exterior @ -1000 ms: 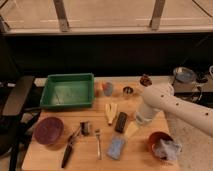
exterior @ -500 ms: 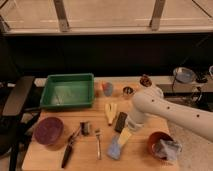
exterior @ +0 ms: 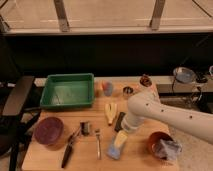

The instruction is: Place sponge in table surface

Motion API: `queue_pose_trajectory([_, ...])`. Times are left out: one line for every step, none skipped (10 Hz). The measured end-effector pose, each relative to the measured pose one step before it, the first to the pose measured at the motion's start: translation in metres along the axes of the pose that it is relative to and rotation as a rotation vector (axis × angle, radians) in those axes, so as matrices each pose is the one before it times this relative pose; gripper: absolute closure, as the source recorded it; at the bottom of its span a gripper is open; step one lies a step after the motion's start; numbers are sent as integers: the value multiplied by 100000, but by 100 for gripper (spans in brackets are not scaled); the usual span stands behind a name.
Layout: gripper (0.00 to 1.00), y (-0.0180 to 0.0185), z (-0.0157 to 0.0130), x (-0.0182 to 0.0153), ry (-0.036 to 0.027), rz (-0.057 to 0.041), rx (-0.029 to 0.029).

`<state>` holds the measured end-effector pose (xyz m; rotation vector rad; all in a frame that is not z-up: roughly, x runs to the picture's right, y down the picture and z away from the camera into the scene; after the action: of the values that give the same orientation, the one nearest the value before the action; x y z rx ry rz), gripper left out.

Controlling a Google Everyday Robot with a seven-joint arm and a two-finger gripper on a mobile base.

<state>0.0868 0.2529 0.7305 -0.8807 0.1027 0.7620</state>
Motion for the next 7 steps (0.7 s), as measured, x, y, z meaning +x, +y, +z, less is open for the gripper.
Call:
queue_pose_trajectory([20, 378, 798, -488, -162, -1080, 291])
queue_pose_trajectory([20, 212, 918, -287, 129, -880, -271])
queue_pose_trajectory([20, 235, 916, -304, 596, -924, -791])
queue_pose_trajectory([20, 187, 835, -320, 687, -796, -1193])
queue_pose_trajectory([20, -44, 899, 54, 1020, 433, -1709])
queue_pose_trajectory([20, -93, 671, 162, 472, 278, -1320])
queue_pose_trajectory([24, 77, 330, -48, 398, 11, -591])
